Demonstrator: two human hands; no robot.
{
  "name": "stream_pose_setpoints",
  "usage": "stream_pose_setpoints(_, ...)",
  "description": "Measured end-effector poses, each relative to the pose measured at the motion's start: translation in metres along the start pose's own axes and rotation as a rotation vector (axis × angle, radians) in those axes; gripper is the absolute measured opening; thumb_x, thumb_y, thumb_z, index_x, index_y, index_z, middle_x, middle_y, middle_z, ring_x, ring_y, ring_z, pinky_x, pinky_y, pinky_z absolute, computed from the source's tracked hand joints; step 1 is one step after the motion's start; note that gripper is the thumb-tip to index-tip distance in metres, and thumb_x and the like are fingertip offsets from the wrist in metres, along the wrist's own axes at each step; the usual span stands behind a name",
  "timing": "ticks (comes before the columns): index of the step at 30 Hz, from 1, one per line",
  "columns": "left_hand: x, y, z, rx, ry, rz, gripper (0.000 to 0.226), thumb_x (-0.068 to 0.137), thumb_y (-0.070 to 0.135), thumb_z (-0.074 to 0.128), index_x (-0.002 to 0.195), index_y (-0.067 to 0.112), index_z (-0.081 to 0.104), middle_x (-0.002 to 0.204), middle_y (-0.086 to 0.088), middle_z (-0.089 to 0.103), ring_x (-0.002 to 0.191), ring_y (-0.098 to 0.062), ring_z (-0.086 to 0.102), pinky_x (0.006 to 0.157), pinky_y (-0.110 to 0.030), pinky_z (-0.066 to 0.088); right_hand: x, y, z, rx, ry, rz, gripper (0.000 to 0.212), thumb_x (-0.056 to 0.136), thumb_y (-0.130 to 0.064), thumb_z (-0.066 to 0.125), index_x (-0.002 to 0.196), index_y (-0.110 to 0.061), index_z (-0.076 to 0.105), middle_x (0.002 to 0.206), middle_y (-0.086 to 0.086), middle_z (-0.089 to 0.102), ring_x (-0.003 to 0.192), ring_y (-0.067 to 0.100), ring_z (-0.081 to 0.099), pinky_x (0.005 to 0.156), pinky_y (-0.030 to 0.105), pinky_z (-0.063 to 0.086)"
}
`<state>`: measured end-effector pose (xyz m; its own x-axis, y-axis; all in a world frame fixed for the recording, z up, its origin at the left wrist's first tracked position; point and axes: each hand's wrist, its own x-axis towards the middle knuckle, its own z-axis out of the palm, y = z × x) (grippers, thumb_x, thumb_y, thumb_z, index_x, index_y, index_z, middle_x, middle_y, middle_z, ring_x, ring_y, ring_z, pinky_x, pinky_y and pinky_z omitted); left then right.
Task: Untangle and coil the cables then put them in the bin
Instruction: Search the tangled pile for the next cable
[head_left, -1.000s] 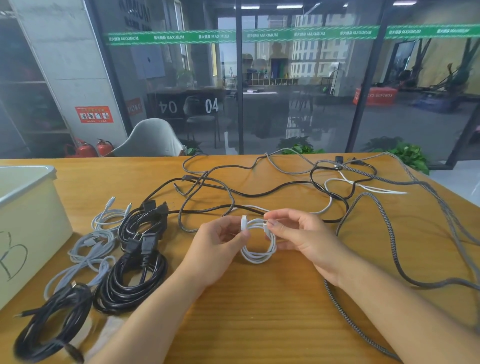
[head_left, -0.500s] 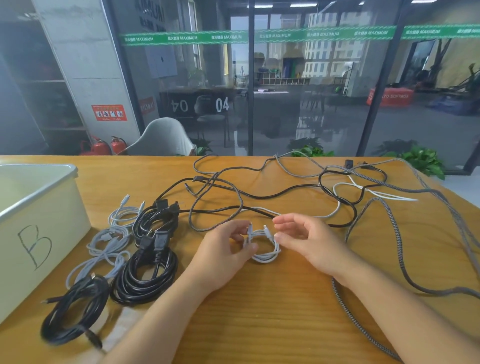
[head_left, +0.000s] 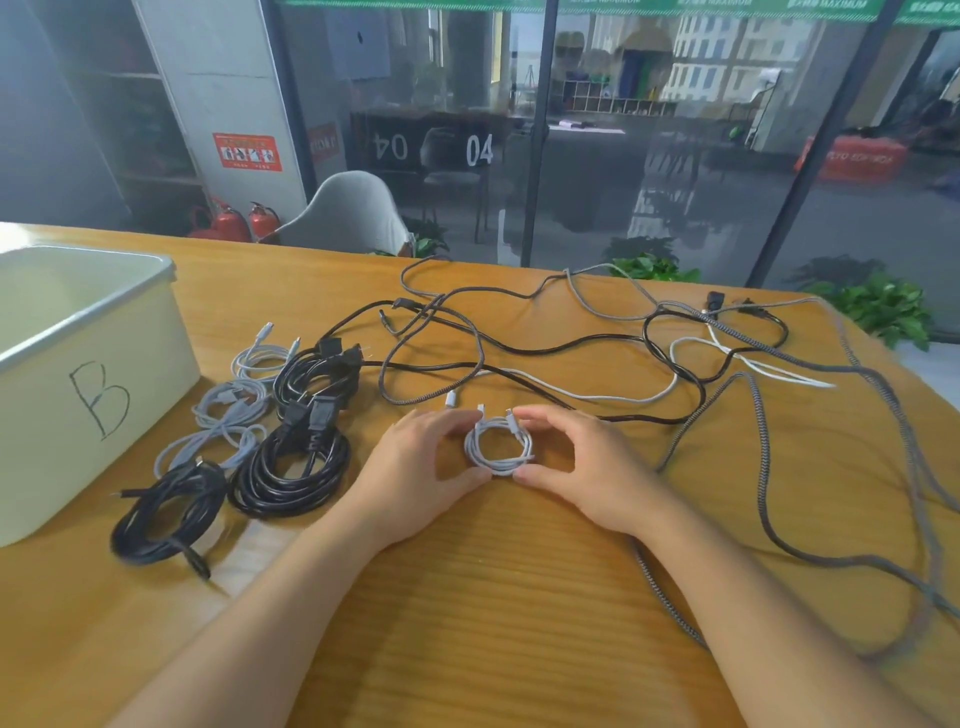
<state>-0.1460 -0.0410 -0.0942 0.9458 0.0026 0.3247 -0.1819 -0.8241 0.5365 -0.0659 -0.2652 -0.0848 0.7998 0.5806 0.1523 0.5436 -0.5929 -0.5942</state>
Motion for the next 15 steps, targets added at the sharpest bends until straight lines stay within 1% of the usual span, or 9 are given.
stream_pose_setpoints(1,-0.003,0.0,-0.001,0.002,0.001,-0.005,0.063,0.086,0.05,0.077,0.143,0.031,0.058,0.128,0.019,0.065,0.122,-0.001,0.052,0.109,-0.029,0.043,0.0,-0.001,0.002,0.0,-0.005,-0.014,0.066,0.084,-0.048,0.082,0.143,-0.046,0.053,0.13,-0.027,0.064,0.127,-0.004,0.052,0.11,0.025,0.04)
stream_pose_setpoints(4,-0.013,-0.002,-0.004,0.015,0.006,-0.017,0.059,0.086,0.052,0.075,0.14,0.035,0.058,0.125,0.021,0.064,0.12,-0.002,0.054,0.105,-0.034,0.047,0.001,-0.005,0.005,0.033,-0.009,-0.056,0.065,0.083,-0.046,0.084,0.141,-0.045,0.055,0.129,-0.025,0.065,0.123,-0.009,0.054,0.1,0.003,0.033)
stream_pose_setpoints(6,-0.02,-0.001,-0.008,0.004,0.017,-0.04,0.058,0.087,0.051,0.074,0.141,0.035,0.057,0.126,0.021,0.064,0.119,-0.001,0.054,0.101,-0.034,0.049,0.0,-0.008,0.006,0.075,-0.008,-0.072,0.064,0.082,-0.045,0.085,0.14,-0.044,0.057,0.128,-0.024,0.066,0.122,-0.012,0.054,0.096,-0.002,0.032)
stream_pose_setpoints(7,-0.023,0.0,-0.01,-0.01,0.022,-0.049,0.058,0.088,0.049,0.075,0.141,0.035,0.056,0.127,0.021,0.063,0.119,0.0,0.054,0.1,-0.033,0.05,-0.001,-0.01,0.006,0.085,-0.008,-0.08,0.063,0.082,-0.046,0.085,0.14,-0.044,0.057,0.127,-0.025,0.065,0.123,-0.013,0.054,0.097,-0.001,0.033)
stream_pose_setpoints(10,-0.035,0.001,-0.016,-0.044,0.049,-0.05,0.055,0.089,0.042,0.076,0.14,0.033,0.057,0.124,0.021,0.062,0.112,0.0,0.059,0.093,-0.031,0.054,-0.004,-0.022,0.008,0.075,-0.018,-0.122,0.059,0.084,-0.047,0.083,0.138,-0.044,0.059,0.127,-0.028,0.065,0.124,-0.011,0.053,0.101,0.01,0.038)
stream_pose_setpoints(15,-0.056,-0.001,-0.029,-0.106,0.11,-0.036,0.047,0.091,0.034,0.076,0.136,0.028,0.062,0.123,0.019,0.061,0.105,-0.001,0.06,0.081,-0.023,0.054,-0.006,-0.043,0.019,0.128,0.006,-0.163,0.052,0.087,-0.039,0.082,0.135,-0.043,0.061,0.128,-0.028,0.065,0.124,-0.003,0.057,0.104,0.024,0.046)
